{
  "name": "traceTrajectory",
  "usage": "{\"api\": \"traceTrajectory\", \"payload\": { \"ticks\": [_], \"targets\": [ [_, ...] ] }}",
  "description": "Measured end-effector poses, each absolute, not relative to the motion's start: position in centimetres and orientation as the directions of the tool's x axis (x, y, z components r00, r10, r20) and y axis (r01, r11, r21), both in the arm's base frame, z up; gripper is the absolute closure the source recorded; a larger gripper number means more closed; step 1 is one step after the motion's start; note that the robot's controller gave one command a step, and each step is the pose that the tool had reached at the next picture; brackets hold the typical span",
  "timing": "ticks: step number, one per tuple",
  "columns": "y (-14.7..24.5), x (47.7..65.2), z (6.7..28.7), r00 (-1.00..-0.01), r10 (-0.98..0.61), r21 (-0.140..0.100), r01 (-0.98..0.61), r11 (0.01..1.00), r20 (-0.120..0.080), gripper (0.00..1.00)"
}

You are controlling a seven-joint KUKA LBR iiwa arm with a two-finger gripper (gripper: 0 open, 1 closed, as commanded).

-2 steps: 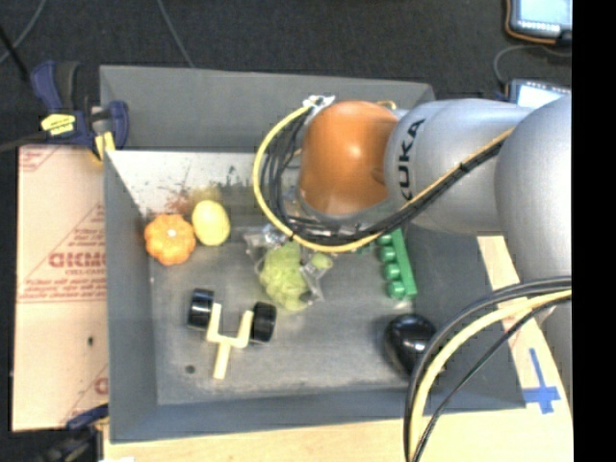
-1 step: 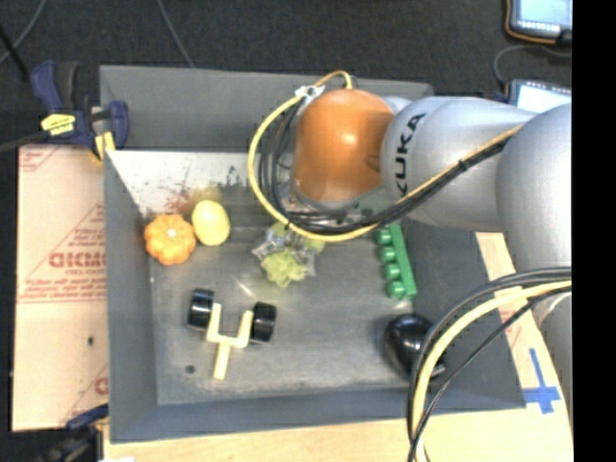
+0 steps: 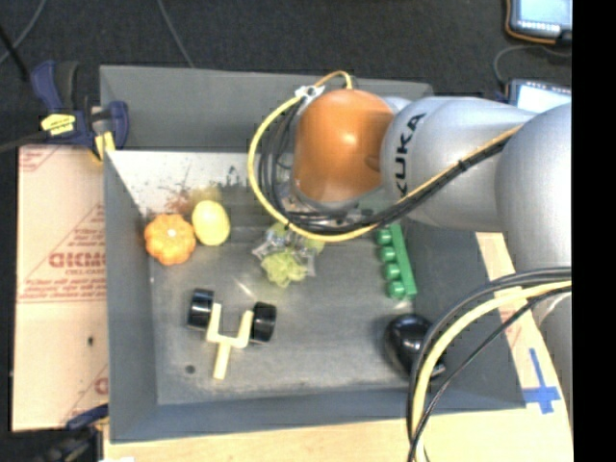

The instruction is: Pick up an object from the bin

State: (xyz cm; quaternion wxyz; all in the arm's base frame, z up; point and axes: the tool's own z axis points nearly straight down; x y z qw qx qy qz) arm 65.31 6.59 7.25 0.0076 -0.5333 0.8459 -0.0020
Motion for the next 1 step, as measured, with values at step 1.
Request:
{"api": "traceTrajectory", "payload": {
  "ticks": [1],
  "targets": [
    [6.60, 65.16, 7.62, -0.431, -0.902, -0.008, -0.902, 0.431, -0.010, 1.00]
  ]
}}
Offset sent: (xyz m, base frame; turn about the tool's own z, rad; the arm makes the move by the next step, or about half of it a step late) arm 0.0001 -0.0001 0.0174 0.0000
